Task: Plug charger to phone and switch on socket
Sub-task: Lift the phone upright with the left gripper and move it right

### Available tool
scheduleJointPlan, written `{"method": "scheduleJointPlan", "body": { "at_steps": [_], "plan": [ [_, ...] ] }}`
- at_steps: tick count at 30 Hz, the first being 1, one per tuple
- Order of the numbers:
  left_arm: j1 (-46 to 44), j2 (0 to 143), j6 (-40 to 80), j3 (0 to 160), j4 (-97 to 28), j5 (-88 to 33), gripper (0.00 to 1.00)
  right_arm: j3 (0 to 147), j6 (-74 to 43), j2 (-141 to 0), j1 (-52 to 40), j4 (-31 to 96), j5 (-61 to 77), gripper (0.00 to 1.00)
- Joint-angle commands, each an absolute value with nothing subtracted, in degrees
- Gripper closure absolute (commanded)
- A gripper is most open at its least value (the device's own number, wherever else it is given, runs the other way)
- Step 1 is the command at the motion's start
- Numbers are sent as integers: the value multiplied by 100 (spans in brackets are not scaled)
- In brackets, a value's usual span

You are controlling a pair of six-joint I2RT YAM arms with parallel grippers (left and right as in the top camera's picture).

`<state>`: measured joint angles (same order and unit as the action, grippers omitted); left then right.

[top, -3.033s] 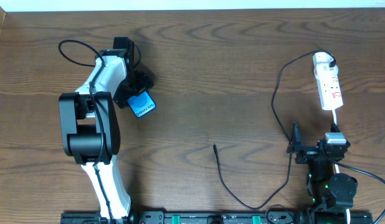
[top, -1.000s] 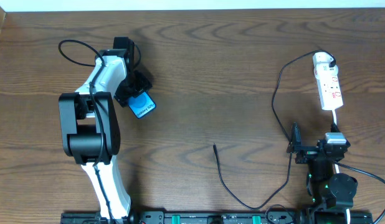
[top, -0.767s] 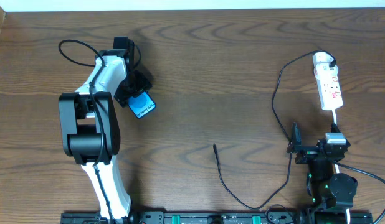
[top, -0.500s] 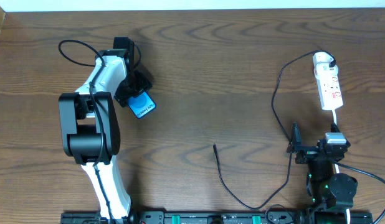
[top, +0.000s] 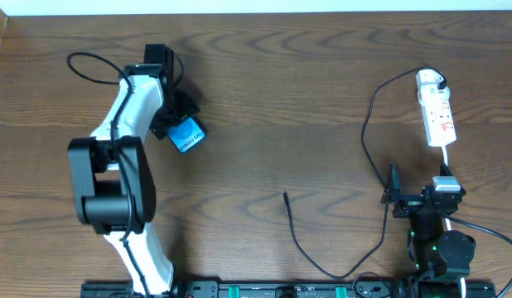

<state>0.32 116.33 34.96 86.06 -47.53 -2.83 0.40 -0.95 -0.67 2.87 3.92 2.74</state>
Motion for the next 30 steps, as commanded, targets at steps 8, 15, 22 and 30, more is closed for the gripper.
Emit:
{"method": "scheduleJointPlan", "body": {
  "at_steps": [8, 15, 22, 30],
  "plan": [
    [58, 11281, 3566, 8626, -5048, -661, 93, 32, -34, -32, 296, 414, 250, 1],
    [58, 11271, 3592, 8626, -5033, -2342, 93, 32, -36, -32, 296, 414, 250, 1],
    [60, 11271, 3592, 8626, -4993, -4646, 92, 32, -36, -32, 296, 414, 250, 1],
    [58, 11271, 3592, 8626, -4980, -6731, 93, 32, -36, -32, 296, 414, 250, 1]
  ]
}}
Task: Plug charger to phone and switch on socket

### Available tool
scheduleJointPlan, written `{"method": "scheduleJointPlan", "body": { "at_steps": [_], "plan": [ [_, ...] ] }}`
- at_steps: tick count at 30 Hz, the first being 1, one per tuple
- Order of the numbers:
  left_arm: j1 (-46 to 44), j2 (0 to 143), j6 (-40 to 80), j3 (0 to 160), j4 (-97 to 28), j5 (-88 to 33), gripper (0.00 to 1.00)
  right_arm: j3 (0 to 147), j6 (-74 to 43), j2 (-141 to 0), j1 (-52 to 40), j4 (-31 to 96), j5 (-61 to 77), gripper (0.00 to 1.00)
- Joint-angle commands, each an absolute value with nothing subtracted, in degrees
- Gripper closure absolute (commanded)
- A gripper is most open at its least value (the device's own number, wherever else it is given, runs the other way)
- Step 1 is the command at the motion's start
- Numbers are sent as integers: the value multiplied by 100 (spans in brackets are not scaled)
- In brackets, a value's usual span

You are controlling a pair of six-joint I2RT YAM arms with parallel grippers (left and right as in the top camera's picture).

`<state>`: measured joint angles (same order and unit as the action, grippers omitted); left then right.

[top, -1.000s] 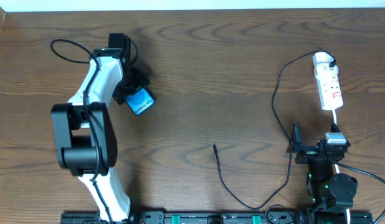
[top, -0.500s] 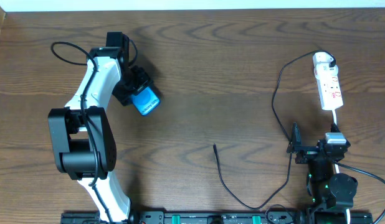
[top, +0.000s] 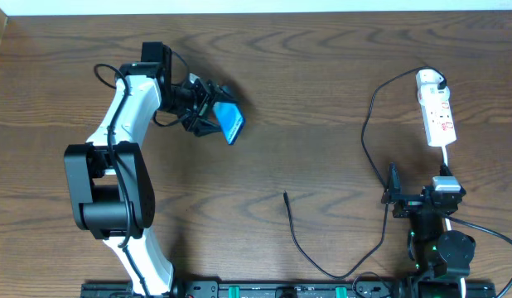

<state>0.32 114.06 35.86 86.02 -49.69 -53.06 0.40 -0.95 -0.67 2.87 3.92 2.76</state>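
Observation:
A blue phone (top: 230,122) is gripped by my left gripper (top: 213,117), which is shut on it and holds it tilted left of the table's middle. The black charger cable (top: 368,124) runs from a plug in the white socket strip (top: 436,116) at the right, loops down near the front edge, and ends in a loose connector tip (top: 285,196) on the table, below and right of the phone. My right gripper (top: 394,192) rests low at the right beside the cable; whether its fingers are open or shut does not show.
The wooden table's far edge (top: 256,12) meets a white wall. A black rail (top: 264,290) runs along the front edge. The left arm's own thin cable (top: 107,69) loops beside its wrist.
My left gripper has moved right and slightly toward the far side with the blue phone, which is now tilted more on edge. The right arm, cable and socket strip are unchanged.

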Motion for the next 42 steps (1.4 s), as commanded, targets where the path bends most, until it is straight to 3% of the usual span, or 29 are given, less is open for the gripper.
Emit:
{"method": "scheduleJointPlan", "body": {
  "at_steps": [1, 14, 42],
  "plan": [
    [58, 11271, 3592, 8626, -4980, -6875, 93, 32, -36, -32, 296, 414, 250, 1],
    [58, 11271, 5157, 8626, -4982, -7159, 93, 32, -34, -32, 296, 414, 250, 1],
    [58, 11271, 5992, 8626, -4982, -7738, 93, 32, -36, -32, 296, 414, 250, 1]
  ]
}}
